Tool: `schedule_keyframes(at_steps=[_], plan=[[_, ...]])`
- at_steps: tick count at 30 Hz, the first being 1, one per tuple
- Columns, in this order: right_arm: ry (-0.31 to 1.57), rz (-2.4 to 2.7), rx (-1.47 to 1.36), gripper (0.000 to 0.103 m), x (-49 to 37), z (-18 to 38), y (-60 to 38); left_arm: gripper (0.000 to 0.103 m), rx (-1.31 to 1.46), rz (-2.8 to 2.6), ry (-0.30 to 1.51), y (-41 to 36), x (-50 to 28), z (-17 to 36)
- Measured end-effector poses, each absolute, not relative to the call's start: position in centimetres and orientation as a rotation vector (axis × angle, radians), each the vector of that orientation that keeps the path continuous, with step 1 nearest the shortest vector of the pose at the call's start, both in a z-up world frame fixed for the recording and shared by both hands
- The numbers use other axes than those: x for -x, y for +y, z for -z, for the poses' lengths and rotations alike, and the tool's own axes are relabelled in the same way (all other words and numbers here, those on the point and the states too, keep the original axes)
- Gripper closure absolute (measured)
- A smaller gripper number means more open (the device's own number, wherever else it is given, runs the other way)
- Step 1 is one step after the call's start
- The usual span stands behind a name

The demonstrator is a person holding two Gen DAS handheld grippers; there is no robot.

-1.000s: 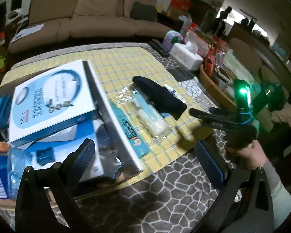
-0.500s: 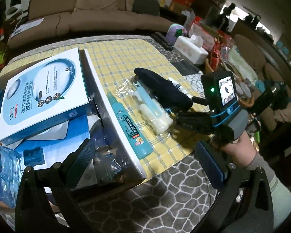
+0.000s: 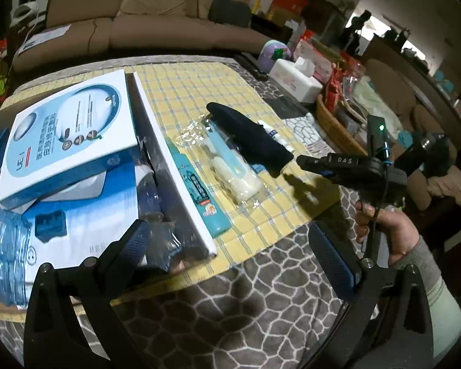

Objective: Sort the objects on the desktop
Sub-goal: 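Lift the black mitt off the cloth with the right gripper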

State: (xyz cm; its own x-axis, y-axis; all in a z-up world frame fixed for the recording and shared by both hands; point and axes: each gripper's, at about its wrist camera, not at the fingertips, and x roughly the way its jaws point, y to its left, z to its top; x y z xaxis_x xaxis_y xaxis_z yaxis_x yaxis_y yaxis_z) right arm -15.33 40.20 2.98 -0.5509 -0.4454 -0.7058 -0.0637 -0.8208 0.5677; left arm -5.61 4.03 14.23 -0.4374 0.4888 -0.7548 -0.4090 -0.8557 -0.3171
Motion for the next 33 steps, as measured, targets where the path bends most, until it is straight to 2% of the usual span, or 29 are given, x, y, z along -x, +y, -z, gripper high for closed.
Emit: schedule_keyframes(at_steps=[1,2,4,5,6,16,17,18,24,31,33], plan=[[-0.713,2.501,-1.356,0.088,15.1,-3.5,39.6,0.000,1.242,-2.286,-0.117,4.1,5.4,-14.3],[-0.631,2.531,-1.357,0.082,15.0,-4.0,39.0,0.000,1.242,-2.284,-0.115,4.1,5.2,-14.3],[-0.448,2.599,-1.326,0.058,14.7,-5.0,37.4,0.000,1.241,-2.284,-0.108,4.2,4.8,-14.3],[-0.374,2.627,-1.309,0.038,14.6,-5.2,36.7,0.000,1.241,-2.284,-0.106,4.2,4.7,-14.3],[-0.280,2.655,-1.295,0.031,14.6,-5.4,35.8,0.000,1.240,-2.286,-0.106,4.2,4.6,-14.3],[0.566,2.709,-1.318,0.031,17.9,-1.2,27.4,0.000,1.233,-2.297,-0.070,4.8,4.6,-14.1],[0.591,2.718,-1.314,0.038,17.9,-1.0,27.4,0.000,1.233,-2.296,-0.076,4.7,4.8,-14.1],[0.607,2.736,-1.315,0.053,18.0,-0.9,27.5,0.000,1.234,-2.293,-0.081,4.6,5.0,-14.1],[0.100,2.683,-1.374,0.057,18.3,-2.8,32.0,0.000,1.230,-2.272,-0.142,4.3,5.5,-14.5],[-0.987,2.261,-1.390,0.057,14.2,-1.7,40.0,0.000,1.193,-2.201,-0.192,7.0,5.2,-15.7],[-1.227,2.077,-1.374,0.057,12.8,-0.2,41.5,0.000,1.185,-2.174,-0.203,8.5,5.2,-15.8]])
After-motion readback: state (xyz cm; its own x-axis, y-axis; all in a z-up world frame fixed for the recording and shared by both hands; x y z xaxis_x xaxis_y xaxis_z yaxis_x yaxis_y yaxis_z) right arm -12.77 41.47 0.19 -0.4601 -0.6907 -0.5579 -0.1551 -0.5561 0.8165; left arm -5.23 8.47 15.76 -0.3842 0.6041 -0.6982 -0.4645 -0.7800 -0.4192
